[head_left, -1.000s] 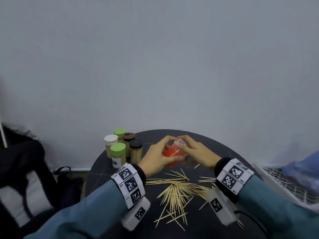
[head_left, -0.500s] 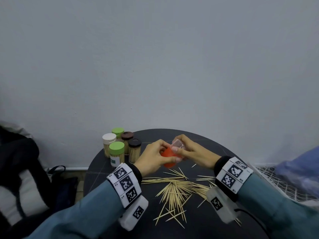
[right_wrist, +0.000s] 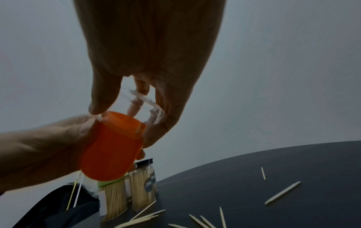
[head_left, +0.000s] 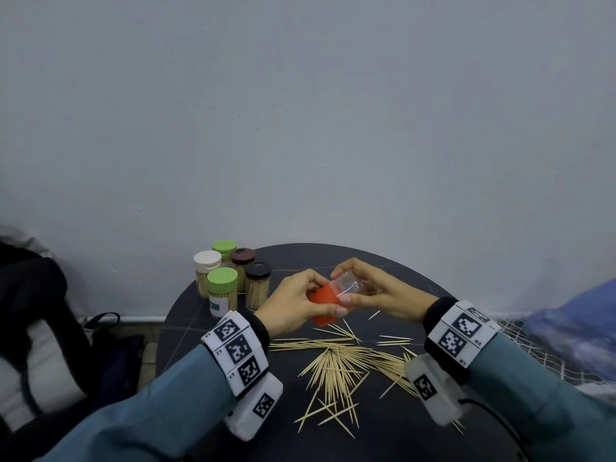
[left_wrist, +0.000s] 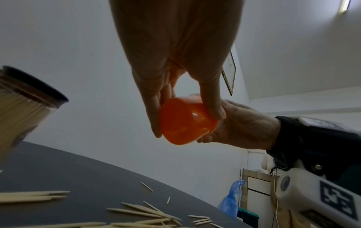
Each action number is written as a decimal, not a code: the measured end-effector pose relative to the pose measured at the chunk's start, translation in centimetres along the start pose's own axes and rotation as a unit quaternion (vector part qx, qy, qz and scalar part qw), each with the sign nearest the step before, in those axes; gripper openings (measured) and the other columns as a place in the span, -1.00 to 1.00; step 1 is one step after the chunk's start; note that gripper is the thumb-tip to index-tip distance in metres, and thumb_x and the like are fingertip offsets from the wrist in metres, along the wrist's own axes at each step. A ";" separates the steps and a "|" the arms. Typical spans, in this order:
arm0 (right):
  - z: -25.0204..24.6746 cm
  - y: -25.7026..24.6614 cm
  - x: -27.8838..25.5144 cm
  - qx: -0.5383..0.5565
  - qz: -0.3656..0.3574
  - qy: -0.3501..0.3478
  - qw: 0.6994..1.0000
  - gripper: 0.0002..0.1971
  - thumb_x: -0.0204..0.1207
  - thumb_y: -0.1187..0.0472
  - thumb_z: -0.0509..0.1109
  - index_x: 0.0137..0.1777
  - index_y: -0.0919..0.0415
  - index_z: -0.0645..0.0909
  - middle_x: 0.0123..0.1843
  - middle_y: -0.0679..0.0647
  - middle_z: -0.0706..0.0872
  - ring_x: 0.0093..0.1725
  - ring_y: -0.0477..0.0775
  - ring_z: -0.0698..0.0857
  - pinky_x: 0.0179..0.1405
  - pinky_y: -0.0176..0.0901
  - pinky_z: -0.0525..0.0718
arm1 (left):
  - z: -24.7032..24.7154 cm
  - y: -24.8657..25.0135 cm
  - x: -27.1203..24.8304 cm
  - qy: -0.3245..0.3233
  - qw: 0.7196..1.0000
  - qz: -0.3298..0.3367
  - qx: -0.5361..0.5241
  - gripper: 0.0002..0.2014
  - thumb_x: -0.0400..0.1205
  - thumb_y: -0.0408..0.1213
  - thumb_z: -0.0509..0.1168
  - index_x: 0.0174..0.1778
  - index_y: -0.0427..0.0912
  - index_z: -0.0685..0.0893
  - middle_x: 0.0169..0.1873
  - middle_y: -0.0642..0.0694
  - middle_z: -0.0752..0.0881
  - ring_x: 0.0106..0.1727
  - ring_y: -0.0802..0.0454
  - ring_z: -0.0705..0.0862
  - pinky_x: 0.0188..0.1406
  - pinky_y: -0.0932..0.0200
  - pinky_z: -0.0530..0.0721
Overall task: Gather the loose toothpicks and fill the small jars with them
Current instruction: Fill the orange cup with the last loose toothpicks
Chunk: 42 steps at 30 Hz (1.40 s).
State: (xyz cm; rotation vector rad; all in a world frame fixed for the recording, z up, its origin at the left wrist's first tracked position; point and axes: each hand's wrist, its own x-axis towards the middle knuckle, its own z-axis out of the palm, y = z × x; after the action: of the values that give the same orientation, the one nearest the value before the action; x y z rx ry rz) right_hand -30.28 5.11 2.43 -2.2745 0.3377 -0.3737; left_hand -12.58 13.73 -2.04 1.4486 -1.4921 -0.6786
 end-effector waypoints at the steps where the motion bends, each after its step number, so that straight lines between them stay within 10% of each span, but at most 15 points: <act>1: 0.0 0.0 0.0 0.004 -0.003 0.000 1.000 -0.69 0.54 0.24 0.35 0.25 0.16 0.41 0.19 0.16 0.58 0.05 -0.02 0.67 0.01 -0.18 0.67 | -0.1 -0.1 0.0 -0.005 1.000 -0.004 -0.003 -0.50 0.33 -0.07 0.57 0.12 -0.07 0.57 0.12 -0.07 0.68 0.16 0.03 0.65 0.13 0.12 0.69; 13: -3.0 1.9 -1.9 -0.103 0.077 0.104 0.986 -0.57 0.39 0.29 0.54 0.17 0.08 0.45 0.16 -0.01 0.58 0.07 0.05 0.66 0.06 -0.15 0.65 | -1.0 -0.5 0.4 -0.013 0.996 -0.022 -0.082 -0.55 0.36 -0.21 0.54 0.12 -0.05 0.54 0.19 -0.10 0.65 0.25 0.01 0.61 0.16 0.23 0.63; 17: -4.8 5.3 -3.7 -0.364 0.268 0.035 0.892 -0.48 0.36 0.21 0.54 0.30 0.08 0.46 0.20 0.14 0.49 0.06 0.09 0.55 0.07 -0.16 0.55 | -1.1 0.1 0.2 -0.025 0.995 0.005 -0.098 -0.53 0.42 -0.38 0.51 0.22 -0.08 0.54 0.17 -0.06 0.65 0.20 0.07 0.64 0.04 0.35 0.68; 24: -4.8 8.9 -6.4 -0.430 0.401 -0.066 0.806 -0.45 0.42 0.25 0.49 0.40 0.08 0.41 0.40 0.15 0.48 0.37 0.15 0.51 0.31 -0.11 0.53 | -1.0 0.3 0.4 -0.020 0.998 0.037 -0.042 -0.51 0.35 -0.20 0.55 0.19 0.01 0.59 0.17 0.07 0.67 0.27 0.14 0.59 0.23 0.26 0.55; 29: -3.6 7.7 -6.0 -0.423 0.336 -0.033 0.841 -0.40 0.49 0.10 0.39 0.51 0.03 0.28 0.53 -0.01 0.35 0.52 0.02 0.35 0.59 0.20 0.12 | -0.7 0.4 0.5 -0.011 0.999 0.038 -0.025 -0.52 0.34 -0.18 0.55 0.17 0.02 0.60 0.12 0.11 0.68 0.23 0.17 0.60 0.31 0.09 0.53; 32: -2.1 5.7 -5.0 -0.358 0.302 -0.086 0.879 -0.12 0.37 -0.10 0.51 0.60 0.12 0.15 0.60 0.02 0.28 0.56 0.02 0.29 0.58 0.04 0.21 | -0.5 0.3 0.5 -0.019 0.999 0.035 -0.016 -0.53 0.37 -0.20 0.54 0.18 0.03 0.59 0.11 0.16 0.66 0.20 0.24 0.58 0.28 0.17 0.52; 38: 0.0 4.6 -4.1 -0.417 0.373 -0.190 0.807 -0.01 0.26 -0.23 0.54 0.59 0.17 0.18 0.53 0.06 0.27 0.50 0.14 0.37 0.45 0.15 0.42 | -0.3 0.5 0.3 -0.028 0.999 0.039 -0.006 -0.54 0.41 -0.24 0.53 0.19 0.03 0.57 0.09 0.20 0.64 0.15 0.33 0.57 0.12 0.41 0.51; 42: 0.1 4.8 -4.2 -0.410 0.357 -0.175 0.821 -0.21 0.34 -0.15 0.51 0.49 0.15 0.31 0.43 0.09 0.39 0.40 0.12 0.45 0.35 0.02 0.46 | -0.4 0.2 0.3 -0.032 0.999 0.034 0.003 -0.54 0.41 -0.20 0.53 0.19 0.06 0.56 0.13 0.16 0.63 0.18 0.26 0.57 0.16 0.32 0.53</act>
State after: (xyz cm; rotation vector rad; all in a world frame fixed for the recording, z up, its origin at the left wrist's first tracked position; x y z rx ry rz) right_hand -34.74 3.54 -1.90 -2.6983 1.2949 0.7128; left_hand -12.35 13.59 -1.60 1.3845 -1.5874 -0.6852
